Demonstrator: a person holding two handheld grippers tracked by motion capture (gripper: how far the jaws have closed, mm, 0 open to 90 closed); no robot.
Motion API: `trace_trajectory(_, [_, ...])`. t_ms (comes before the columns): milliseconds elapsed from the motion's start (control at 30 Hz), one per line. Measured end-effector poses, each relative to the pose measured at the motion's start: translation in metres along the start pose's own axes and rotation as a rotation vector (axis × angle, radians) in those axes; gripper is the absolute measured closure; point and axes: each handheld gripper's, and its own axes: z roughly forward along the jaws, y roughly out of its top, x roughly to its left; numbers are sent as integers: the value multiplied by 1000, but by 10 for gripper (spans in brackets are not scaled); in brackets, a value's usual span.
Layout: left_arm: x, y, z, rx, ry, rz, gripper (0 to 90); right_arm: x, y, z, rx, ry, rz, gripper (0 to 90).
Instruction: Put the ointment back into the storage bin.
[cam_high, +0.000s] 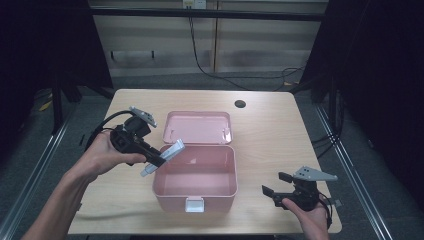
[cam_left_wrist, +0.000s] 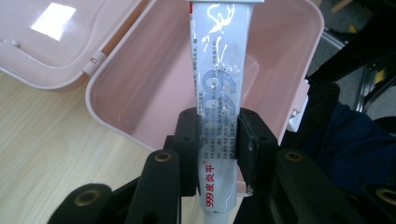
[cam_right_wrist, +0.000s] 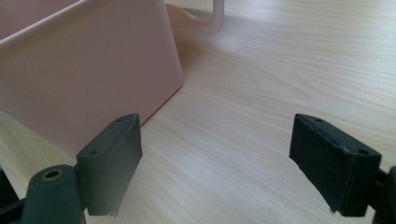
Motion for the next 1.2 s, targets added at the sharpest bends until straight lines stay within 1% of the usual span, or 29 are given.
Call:
trace_trajectory(67, [0,1,1,5,-7,1,712,0,0,0,0,1,-1,166])
trace_trajectory(100, [-1,3,5,0,-11,5,712,0,0,0,0,-1,-3,166])
trace_trajectory(133, [-3,4,7,-1,-5,2,712,0,0,0,0,-1,-3,166])
trace_trajectory(200, [-6,9,12,34,1,35,712,0,0,0,2,-1,-2,165])
trace_trajectory(233, [-8,11,15,26,-4,27,712,0,0,0,1,-1,-2,165])
trace_trajectory(300, [-10,15,17,46,2,48,712,0,0,1,2,0,-2,165])
trace_trajectory(333, [-11,19,19,45,6,55,712,0,0,1,3,0,-2,165])
trace_trajectory(400, [-13,24,21,46,-2,62,712,0,0,1,3,2,-4,165])
trace_trajectory(467, [-15,29,24,60,1,80,712,0,0,0,3,3,-2,165])
trace_trajectory(500, [-17,30,25,55,4,75,712,0,0,0,3,2,-1,164])
trace_trajectory(533, [-18,32,26,61,4,76,712,0,0,0,2,2,0,164])
trace_trajectory(567, [-18,33,26,71,5,91,712,0,0,0,2,2,0,164])
trace_trajectory(633, [-20,36,28,59,-3,88,712,0,0,0,2,2,-2,164])
trace_trajectory(667, [-21,38,30,72,0,106,712,0,0,0,3,3,-2,164])
trace_trajectory(700, [-22,39,31,68,-1,95,713,0,0,1,5,3,-2,164])
trace_trajectory(733, [-22,40,34,82,3,109,713,0,0,1,7,3,4,164])
trace_trajectory(767, [-24,41,36,81,11,99,713,-1,-1,1,9,4,5,164])
trace_trajectory(800, [-24,42,39,92,13,110,712,-1,-1,1,8,4,5,164])
trace_trajectory(867, [-24,44,44,101,2,112,712,0,0,0,5,3,5,164])
trace_trajectory(933, [-24,46,48,118,-4,127,712,-1,0,0,5,5,5,164])
trace_trajectory(1000, [-26,49,54,121,-3,129,712,0,0,0,4,6,4,163])
trace_trajectory(1067, [-27,52,57,135,-6,137,712,0,0,1,6,6,5,163])
trace_trajectory(1133, [-28,53,59,135,-5,140,712,0,0,1,5,7,5,163])
trace_trajectory(1167, [-30,56,64,144,-5,145,713,0,0,1,5,7,6,163])
trace_trajectory(1200, [-31,56,66,151,-2,147,713,0,0,1,5,7,5,162])
